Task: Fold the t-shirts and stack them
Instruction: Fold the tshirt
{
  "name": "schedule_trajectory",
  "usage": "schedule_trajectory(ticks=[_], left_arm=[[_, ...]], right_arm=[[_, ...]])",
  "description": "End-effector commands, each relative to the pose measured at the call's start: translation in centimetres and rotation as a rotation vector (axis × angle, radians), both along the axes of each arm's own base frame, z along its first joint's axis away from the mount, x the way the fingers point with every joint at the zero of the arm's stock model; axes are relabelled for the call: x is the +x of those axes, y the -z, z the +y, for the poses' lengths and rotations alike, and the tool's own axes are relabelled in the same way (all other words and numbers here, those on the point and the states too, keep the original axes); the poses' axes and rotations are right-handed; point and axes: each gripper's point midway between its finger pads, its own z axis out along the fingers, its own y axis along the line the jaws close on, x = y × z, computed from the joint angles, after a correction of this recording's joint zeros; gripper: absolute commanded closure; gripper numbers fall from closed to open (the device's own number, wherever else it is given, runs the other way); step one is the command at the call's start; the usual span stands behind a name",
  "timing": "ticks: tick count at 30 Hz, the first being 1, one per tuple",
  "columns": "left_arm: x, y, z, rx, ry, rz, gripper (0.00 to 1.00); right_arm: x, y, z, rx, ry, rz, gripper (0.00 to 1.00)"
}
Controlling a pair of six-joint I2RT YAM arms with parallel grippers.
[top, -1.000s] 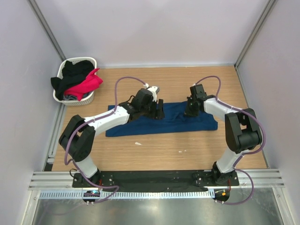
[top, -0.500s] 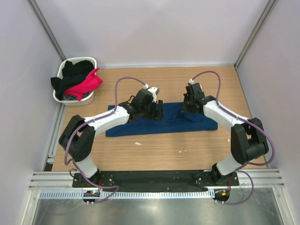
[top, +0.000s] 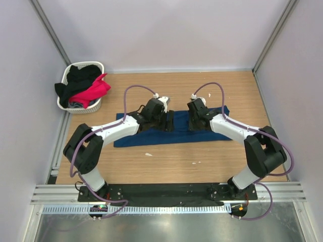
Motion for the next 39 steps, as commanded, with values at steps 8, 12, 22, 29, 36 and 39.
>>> schedule_trajectory(ticks=[8, 12, 22, 29, 36, 39], left_arm=[[0.8, -1.1, 0.5, -0.021, -0.039, -0.042, 0.32], [1.2, -0.8, 1.2, -0.025, -0.076, -0.027, 0.32], [3.1, -3.8, -1.2, -0.160, -0.102, 0.002, 0.33], [3.8, -7.9, -9.3, -0.374, -0.062, 0.022, 0.79], [2.9, -5.9, -15.8, -0.535, -0.052, 0.136, 1.00], [2.8, -3.7, -16.7, -0.548, -0.053, 0.181, 1.00]], right_arm=[[-1.1, 1.7, 2.5, 0.067, -0.083, -0.010, 0.68], [-2.0, 1.7, 3.5, 0.122, -0.124, 0.012, 0.66], [0.5, -10.5, 1.1, 0.110, -0.022, -0.218, 0.50], [2.7, -6.6, -6.9, 0.075, 0.258, -0.100, 0.86], [5.2, -3.8, -8.5, 0.155, 0.325, -0.146, 0.98], [5.9, -2.0, -8.3, 0.158, 0.340, -0.133, 0.99]])
